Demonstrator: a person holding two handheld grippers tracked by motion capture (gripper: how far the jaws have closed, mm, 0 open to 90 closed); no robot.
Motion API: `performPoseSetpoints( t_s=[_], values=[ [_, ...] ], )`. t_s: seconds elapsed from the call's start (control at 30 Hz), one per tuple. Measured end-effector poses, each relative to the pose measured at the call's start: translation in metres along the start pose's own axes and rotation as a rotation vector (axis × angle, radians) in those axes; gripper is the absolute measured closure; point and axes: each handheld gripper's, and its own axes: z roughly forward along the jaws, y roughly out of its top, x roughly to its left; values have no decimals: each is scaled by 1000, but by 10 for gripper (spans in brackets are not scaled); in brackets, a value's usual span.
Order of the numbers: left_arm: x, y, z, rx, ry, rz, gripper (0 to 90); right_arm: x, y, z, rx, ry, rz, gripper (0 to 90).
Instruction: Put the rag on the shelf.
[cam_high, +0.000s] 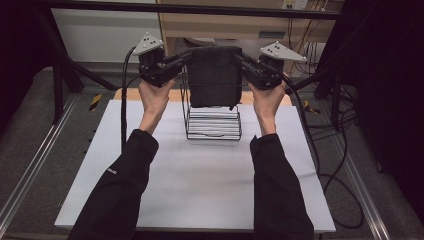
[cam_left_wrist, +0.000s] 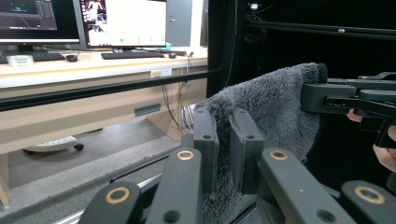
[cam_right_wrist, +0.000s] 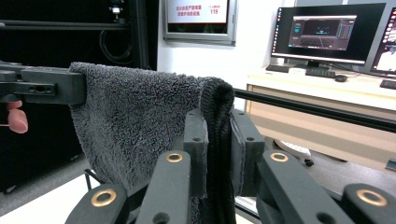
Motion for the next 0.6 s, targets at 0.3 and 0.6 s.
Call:
performPoseSetpoints(
  t_s=[0.3, 0.6],
  values=[
    [-5, -5, -5, 4, -9, 19, 818, 2, -6, -6, 0, 6, -9, 792],
    [-7, -12, -11, 3, -14, 22, 818, 7, -10, -9, -5, 4, -35, 791]
  ],
)
